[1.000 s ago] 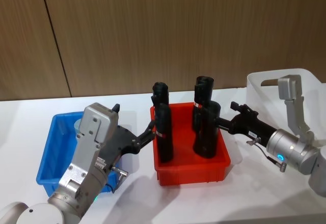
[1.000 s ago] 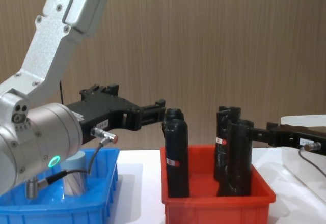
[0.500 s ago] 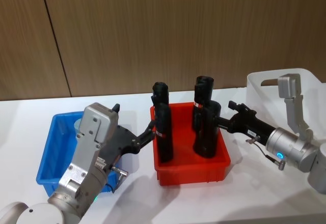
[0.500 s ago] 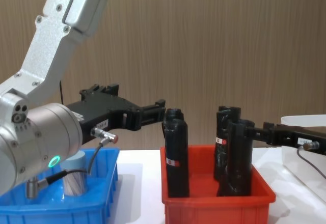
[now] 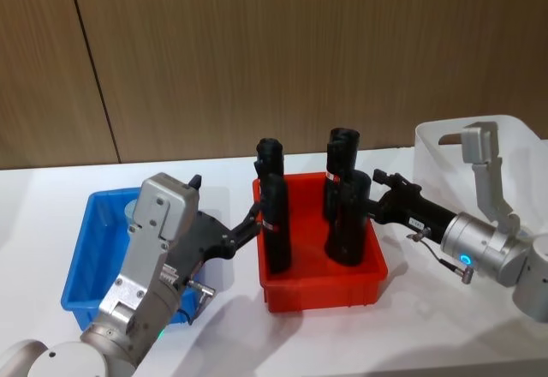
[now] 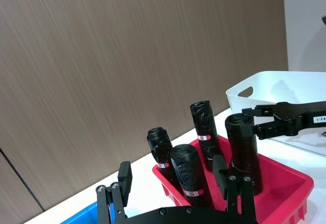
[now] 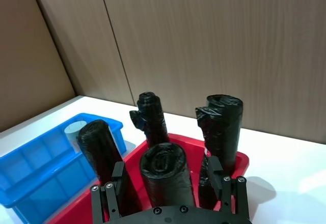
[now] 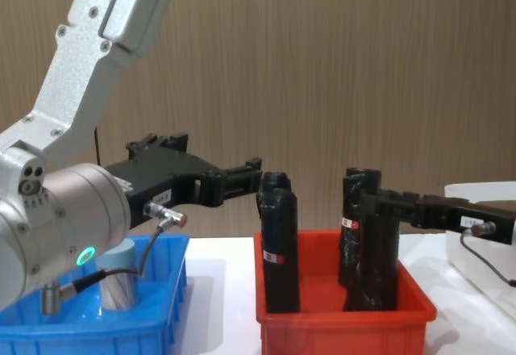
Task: Pick the cotton swabs from the blue box and place them into the white box.
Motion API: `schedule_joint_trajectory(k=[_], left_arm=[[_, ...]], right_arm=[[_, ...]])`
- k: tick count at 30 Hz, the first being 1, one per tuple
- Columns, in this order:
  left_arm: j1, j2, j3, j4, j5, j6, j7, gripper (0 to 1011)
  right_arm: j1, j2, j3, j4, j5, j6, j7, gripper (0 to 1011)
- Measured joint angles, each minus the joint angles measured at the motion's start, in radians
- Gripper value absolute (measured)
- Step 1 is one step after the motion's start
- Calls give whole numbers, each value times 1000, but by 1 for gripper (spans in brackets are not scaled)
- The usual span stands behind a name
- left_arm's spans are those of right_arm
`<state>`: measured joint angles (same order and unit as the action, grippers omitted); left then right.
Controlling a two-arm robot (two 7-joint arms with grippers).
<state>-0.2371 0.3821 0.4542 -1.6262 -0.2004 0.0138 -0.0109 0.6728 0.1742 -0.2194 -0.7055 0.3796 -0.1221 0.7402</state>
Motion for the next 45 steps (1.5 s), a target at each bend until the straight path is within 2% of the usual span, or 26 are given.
schedule_joint_trajectory(k=[13,19,25,34,42,45], left_arm=[[0,0,0,0,0,0,0,1004],[0,0,0,0,0,0,0,1004],[0,0,0,0,0,0,0,1004],[0,0,0,0,0,0,0,1004],[0,0,0,0,0,0,0,1004],[0,0,0,0,0,0,0,1004]], right_arm=[[42,-17,-21,69,0,-20,37,1002],[70,-30,-33,123,-7,-39,44,981],[91,-38,-41,164,-10,-57,46,835],[112,-46,-47,203,-16,-77,48,542],[99,-43,-48,170,-16,-74,40,485],[77,-35,-46,116,-15,-61,26,453]])
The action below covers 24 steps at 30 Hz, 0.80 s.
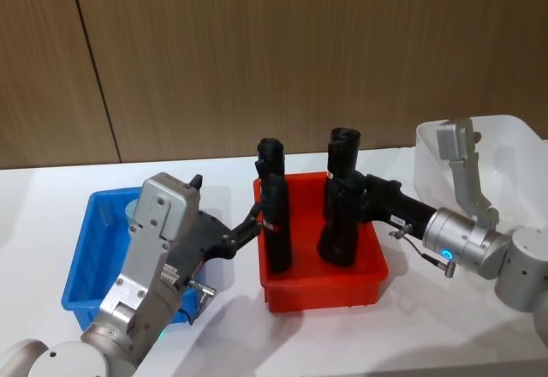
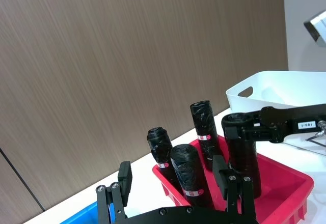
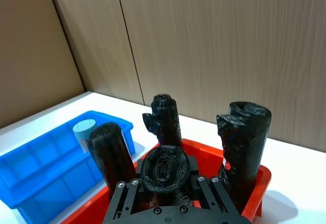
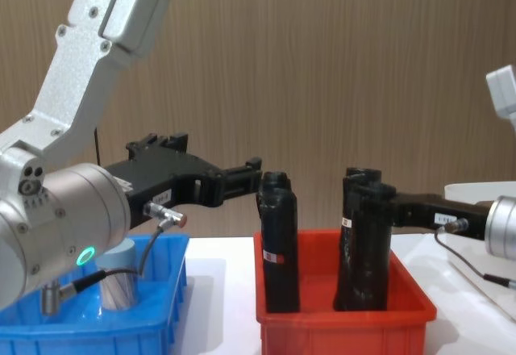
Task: Pick the cotton swabs from the blue box and place them into the white box.
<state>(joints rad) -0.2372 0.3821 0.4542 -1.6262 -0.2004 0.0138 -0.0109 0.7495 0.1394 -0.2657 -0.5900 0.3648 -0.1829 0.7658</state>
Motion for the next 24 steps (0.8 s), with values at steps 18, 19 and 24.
schedule_joint_trajectory(k=[18,19,24], left_arm=[[0,0,0,0,0,0,0,1004],[0,0,0,0,0,0,0,1004],[0,0,0,0,0,0,0,1004]], right_arm=[[-146,56,19,-390,23,125,-127,364],[-158,62,21,-426,24,139,-144,360],[-185,77,31,-518,30,173,-194,351]])
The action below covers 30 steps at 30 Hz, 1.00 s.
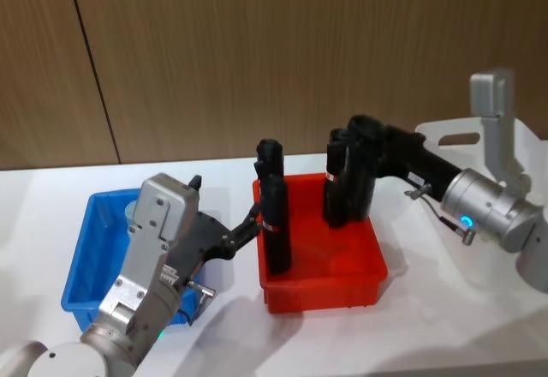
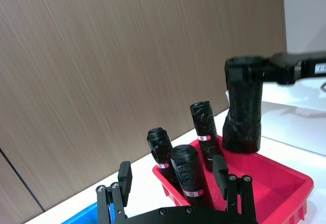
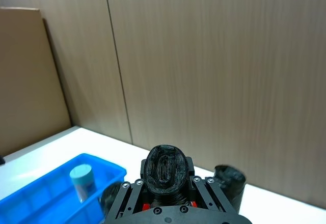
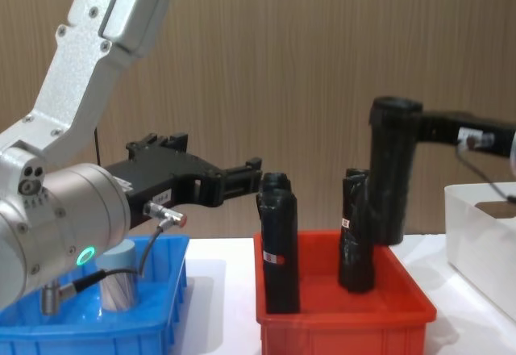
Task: Pick the cotton swabs from the blue box and place them into the white box.
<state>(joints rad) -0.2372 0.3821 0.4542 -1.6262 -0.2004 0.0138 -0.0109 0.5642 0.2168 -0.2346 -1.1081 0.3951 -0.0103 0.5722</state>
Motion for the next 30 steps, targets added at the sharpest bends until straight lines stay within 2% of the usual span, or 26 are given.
schedule_joint_trajectory(k=[3,5,14,30], left_arm=[[0,0,0,0,0,0,0,1004],[0,0,0,0,0,0,0,1004],[0,0,0,0,0,0,0,1003],[0,0,0,0,0,0,0,1004]], right_arm=[[-18,13,10,-65,1,23,-42,351],[-21,15,12,-75,1,27,-51,351],[-51,52,46,-197,-10,73,-166,351],[-78,114,111,-282,-56,116,-340,351]])
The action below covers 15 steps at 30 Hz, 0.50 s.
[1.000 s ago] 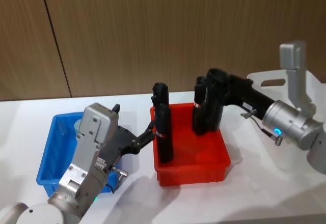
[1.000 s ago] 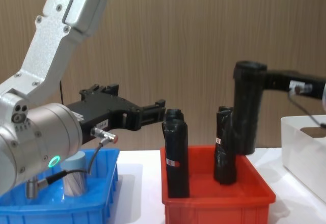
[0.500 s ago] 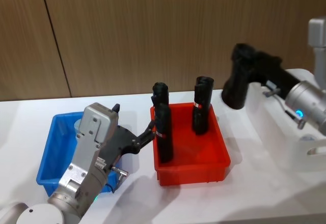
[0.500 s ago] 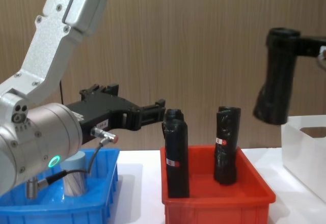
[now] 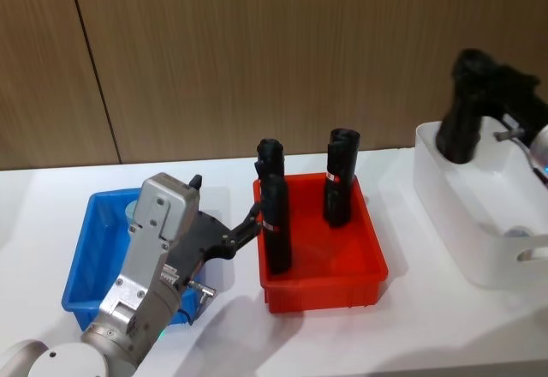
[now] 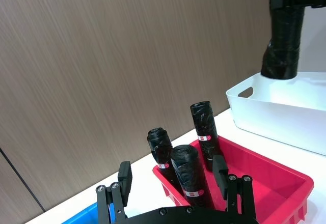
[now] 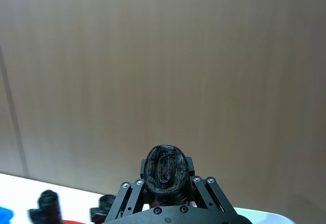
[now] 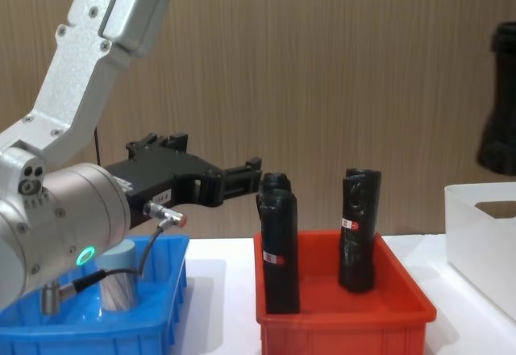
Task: Pick the cotton swabs from the blue box and place them into the white box.
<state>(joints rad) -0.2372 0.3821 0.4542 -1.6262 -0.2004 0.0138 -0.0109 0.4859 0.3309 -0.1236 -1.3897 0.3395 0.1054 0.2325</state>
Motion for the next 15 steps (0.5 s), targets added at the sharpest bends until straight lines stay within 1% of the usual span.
schedule_joint_trajectory(k=[2,6,9,15], left_arm=[[0,0,0,0,0,0,0,1004],[0,0,0,0,0,0,0,1004],[0,0,0,0,0,0,0,1004],[0,0,0,0,0,0,0,1003]], right_arm=[[-1,4,5,-2,-5,2,-14,351],[-6,22,26,-2,-19,10,-55,351],[-8,33,38,9,-28,19,-81,351],[-7,45,54,37,-37,35,-104,351]])
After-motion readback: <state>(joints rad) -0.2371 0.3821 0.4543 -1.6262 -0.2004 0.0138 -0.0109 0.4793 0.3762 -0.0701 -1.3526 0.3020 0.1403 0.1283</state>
